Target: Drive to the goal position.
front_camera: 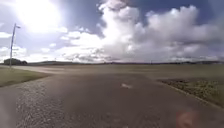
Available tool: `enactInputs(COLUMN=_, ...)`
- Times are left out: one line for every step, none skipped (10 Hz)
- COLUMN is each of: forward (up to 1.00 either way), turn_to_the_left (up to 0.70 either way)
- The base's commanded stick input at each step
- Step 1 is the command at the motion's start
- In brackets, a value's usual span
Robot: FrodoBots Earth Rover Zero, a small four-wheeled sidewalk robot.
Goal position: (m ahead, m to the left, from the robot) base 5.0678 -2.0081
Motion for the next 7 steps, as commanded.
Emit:
enactInputs(forward=0.85, turn_to_the_left=0.00)
enactInputs(forward=0.85, turn_to_the_left=0.00)
enactInputs(forward=0.85, turn_to_the_left=0.00)
enactInputs(forward=0.85, turn_to_the_left=0.00)
enactInputs(forward=0.85, turn_to_the_left=0.00)
enactInputs(forward=0.85, turn_to_the_left=0.00)
enactInputs(forward=0.85, turn_to_the_left=0.00)
